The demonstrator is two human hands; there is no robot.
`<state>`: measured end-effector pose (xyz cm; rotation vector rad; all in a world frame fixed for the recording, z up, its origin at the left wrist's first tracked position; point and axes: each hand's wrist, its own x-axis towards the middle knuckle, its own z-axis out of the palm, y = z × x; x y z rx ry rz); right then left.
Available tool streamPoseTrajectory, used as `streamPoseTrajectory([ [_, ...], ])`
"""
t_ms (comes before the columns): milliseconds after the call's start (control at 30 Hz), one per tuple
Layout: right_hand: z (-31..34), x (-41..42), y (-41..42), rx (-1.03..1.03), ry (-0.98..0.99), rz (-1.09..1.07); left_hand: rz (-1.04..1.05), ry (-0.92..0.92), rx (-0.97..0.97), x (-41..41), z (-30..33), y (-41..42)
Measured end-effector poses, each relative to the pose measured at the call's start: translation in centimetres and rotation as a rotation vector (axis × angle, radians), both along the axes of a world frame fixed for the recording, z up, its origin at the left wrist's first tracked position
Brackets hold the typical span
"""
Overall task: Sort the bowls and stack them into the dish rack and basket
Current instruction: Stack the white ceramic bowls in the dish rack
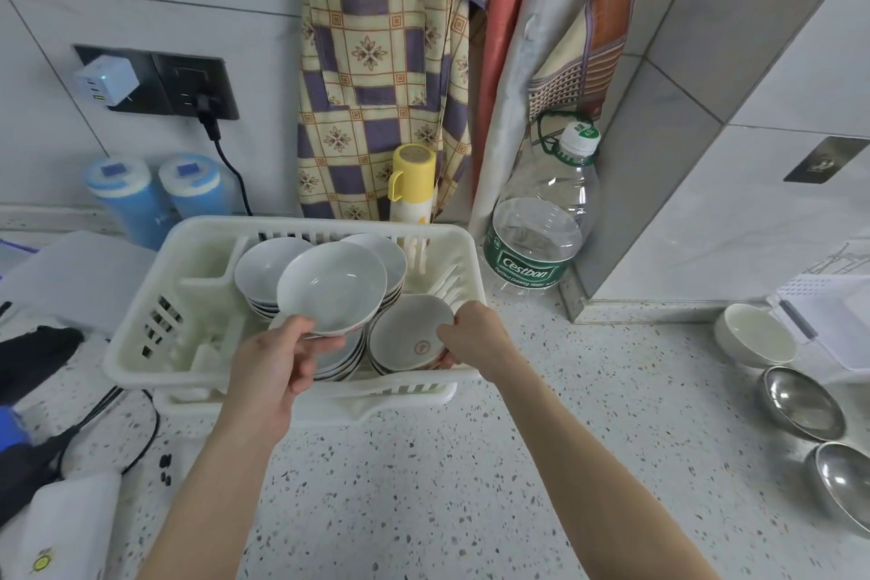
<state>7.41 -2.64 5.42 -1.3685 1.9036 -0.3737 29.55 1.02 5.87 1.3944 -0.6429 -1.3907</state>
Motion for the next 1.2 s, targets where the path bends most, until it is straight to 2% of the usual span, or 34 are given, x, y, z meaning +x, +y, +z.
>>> streamPoseTrajectory([
  [233,-0.9,0.0,-0.1,0.033,0.024,0.026,-0.011,-0.009,0.009,-0.2,-0.6,-0.9],
  [667,-1.5,0.3,-0.5,-0.037,0.306,0.152,-0.12,-0.137,0.029,-1.3,-1.0,-1.4],
  [800,-1.9,-0.7,0.0,-0.265,0.13,-0.031,-0.143,-0.177,0.048,-1.8,-0.8,-1.7],
  [867,-1.9,-1.2,0.2,-0.336,-0.023,-0.094,-0.163,-0.208,0.061,-2.2,-0.9,-1.9],
  [967,-1.6,-2.1,0.3,-0.262,-0.322,-0.136,-0.231,-0.281,0.08,-3.1,-1.1,-2.3],
  [1033,-1.5,-2.5,0.4,-0.2,-0.439,-0.12,-0.281,-0.328,0.089,-3.7,-1.2,-2.4],
  [1200,-1.9,-2.8,0.6,-0.24,-0.287,0.009,-0.371,-0.409,0.115,-4.7,-1.7,-2.7],
])
